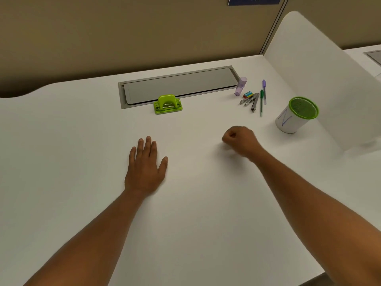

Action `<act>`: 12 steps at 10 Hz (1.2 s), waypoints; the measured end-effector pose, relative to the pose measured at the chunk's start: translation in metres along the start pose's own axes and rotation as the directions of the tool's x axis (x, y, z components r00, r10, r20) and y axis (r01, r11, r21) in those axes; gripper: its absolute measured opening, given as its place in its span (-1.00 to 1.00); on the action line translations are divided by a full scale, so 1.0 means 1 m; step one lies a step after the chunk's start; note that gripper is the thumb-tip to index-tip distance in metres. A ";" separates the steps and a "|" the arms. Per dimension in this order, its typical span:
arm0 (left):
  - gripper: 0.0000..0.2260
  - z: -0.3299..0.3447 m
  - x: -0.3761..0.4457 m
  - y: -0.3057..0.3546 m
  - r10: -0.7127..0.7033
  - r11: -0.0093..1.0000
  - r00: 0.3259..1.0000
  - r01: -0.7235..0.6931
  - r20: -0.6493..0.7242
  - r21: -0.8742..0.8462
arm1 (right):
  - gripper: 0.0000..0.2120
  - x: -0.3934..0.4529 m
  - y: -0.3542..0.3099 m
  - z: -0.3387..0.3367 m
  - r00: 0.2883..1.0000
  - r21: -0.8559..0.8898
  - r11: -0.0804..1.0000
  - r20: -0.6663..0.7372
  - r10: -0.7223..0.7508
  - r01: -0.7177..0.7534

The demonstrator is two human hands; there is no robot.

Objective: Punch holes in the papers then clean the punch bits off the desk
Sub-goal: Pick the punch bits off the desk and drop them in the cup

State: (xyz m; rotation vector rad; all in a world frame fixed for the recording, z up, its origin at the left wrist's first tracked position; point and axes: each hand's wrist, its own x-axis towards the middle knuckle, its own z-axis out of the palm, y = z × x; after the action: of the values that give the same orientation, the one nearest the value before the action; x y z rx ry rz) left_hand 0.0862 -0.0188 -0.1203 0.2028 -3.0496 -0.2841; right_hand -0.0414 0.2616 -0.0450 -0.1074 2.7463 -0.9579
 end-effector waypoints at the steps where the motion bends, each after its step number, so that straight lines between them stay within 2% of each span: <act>1: -0.35 0.002 0.000 -0.001 0.001 1.000 1.000 -0.001 0.001 0.009 | -0.88 0.012 0.015 -0.014 0.997 0.002 0.999 -0.058 0.044 -0.044; 2: -0.35 0.002 0.001 0.002 0.004 1.000 1.000 -0.004 -0.001 0.003 | -0.88 0.023 0.029 -0.017 0.995 -0.059 0.997 -0.088 0.048 -0.053; 5: -0.34 0.002 0.000 0.000 -0.001 1.000 1.000 0.001 0.005 0.006 | -0.84 0.036 0.031 -0.004 0.997 -0.309 0.950 -0.055 -0.062 0.042; 8: -0.34 0.001 0.000 0.000 -0.009 1.000 1.000 0.009 0.014 0.007 | -0.88 0.041 0.023 -0.002 0.999 -0.401 0.916 -0.042 -0.015 -0.003; 9: -0.34 0.000 -0.001 0.001 -0.012 1.000 1.000 0.012 0.017 -0.009 | -0.89 0.043 0.016 0.004 0.999 -0.496 0.868 -0.032 0.008 -0.023; 10: -0.34 0.000 -0.001 0.001 -0.012 1.000 1.000 0.012 0.024 -0.005 | -0.88 0.044 0.018 0.000 0.997 -0.402 0.913 -0.012 0.071 -0.070; 11: -0.34 -0.001 0.000 0.000 -0.012 1.000 1.000 0.012 0.024 0.008 | -0.80 0.043 0.026 -0.017 0.991 -0.142 0.983 -0.076 0.108 -0.118; 12: -0.34 0.000 0.000 -0.001 -0.018 1.000 0.999 0.018 0.031 0.005 | -0.78 0.038 0.031 -0.052 0.959 0.103 0.985 -0.235 0.156 -0.135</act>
State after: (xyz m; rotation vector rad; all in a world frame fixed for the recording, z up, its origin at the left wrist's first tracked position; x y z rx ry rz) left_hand 0.0868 -0.0194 -0.1200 0.2282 -3.0805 -0.2843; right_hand -0.0909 0.3118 -0.0323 0.2395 2.8741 -1.1127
